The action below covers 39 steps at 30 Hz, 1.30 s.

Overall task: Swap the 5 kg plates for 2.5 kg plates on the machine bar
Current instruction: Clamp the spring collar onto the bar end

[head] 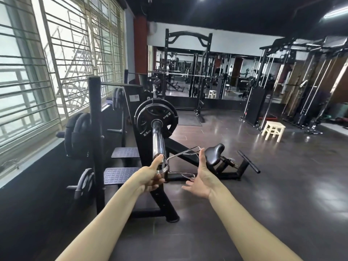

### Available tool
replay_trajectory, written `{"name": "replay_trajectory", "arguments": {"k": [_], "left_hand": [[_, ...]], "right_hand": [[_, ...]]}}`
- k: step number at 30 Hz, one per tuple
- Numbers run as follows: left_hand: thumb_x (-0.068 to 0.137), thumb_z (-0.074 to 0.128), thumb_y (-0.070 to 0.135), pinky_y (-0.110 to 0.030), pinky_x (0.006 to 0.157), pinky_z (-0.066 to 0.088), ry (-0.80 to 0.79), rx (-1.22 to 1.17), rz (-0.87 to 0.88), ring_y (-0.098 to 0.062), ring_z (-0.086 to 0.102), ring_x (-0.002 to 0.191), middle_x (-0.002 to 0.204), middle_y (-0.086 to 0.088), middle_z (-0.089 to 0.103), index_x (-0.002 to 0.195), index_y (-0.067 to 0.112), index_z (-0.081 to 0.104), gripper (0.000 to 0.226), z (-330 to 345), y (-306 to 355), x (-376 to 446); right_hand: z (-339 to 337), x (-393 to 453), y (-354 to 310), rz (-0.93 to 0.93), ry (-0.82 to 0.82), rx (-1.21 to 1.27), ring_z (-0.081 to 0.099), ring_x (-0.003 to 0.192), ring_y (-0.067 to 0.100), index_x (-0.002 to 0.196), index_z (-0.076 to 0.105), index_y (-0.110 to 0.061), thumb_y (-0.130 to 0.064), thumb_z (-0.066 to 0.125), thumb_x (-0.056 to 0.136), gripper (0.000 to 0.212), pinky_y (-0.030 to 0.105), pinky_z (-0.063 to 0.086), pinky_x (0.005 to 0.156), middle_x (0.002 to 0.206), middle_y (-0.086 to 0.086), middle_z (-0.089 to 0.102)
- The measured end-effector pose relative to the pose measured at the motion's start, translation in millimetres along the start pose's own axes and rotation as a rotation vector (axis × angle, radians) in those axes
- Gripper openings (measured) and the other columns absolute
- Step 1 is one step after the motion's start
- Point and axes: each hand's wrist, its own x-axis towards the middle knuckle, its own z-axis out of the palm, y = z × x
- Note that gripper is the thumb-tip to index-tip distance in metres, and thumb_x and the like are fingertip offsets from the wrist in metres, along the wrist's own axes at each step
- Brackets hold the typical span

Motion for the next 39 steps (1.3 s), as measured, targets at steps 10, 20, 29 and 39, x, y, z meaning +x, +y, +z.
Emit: {"name": "replay_trajectory", "arguments": {"k": [10, 20, 29, 39], "left_hand": [[0.085, 0.06, 0.068, -0.018, 0.049, 0.052, -0.082, 0.029, 0.017, -0.009, 0.063, 0.059, 0.059, 0.005, 0.055, 0.084, 0.013, 0.06, 0.055, 2, -2, -1], [0.077, 0.068, 0.069, -0.025, 0.056, 0.055, -0.109, -0.027, -0.039, -0.013, 0.069, 0.066, 0.059, 0.003, 0.058, 0.092, 0.009, 0.063, 0.062, -4, 8, 3], [0.081, 0.067, 0.066, -0.033, 0.084, 0.057, -0.207, -0.209, -0.15, -0.023, 0.074, 0.103, 0.106, -0.009, 0.078, 0.117, 0.023, 0.058, 0.057, -8, 8, 9], [0.082, 0.075, 0.051, -0.041, 0.099, 0.053, -0.103, -0.489, -0.172, -0.033, 0.069, 0.11, 0.109, -0.021, 0.074, 0.099, 0.0, 0.058, 0.056, -1, 6, 9]], "right_hand": [[1, 0, -5, -0.041, 0.077, 0.002, 0.032, 0.149, 0.031, 0.16, 0.014, -0.008, -0.08, 0.044, 0.083, 0.11, 0.043, 0.025, 0.121, 0.161, 0.017, 0.027], [-9, 20, -6, -0.05, 0.196, 0.04, 0.048, 0.068, 0.019, 0.129, 0.052, -0.02, -0.064, 0.077, 0.071, 0.077, 0.029, 0.049, 0.07, 0.112, 0.011, 0.056], [12, 50, -2, -0.265, 0.381, 0.081, 0.062, 0.105, 0.029, 0.129, 0.04, -0.01, -0.044, 0.082, 0.079, 0.073, 0.042, 0.054, 0.077, 0.123, 0.015, 0.055], [16, 60, -4, -0.305, 0.325, 0.021, 0.061, 0.089, 0.025, 0.124, 0.056, -0.005, -0.04, 0.074, 0.088, 0.053, 0.037, 0.053, 0.079, 0.099, 0.007, 0.061]]}}
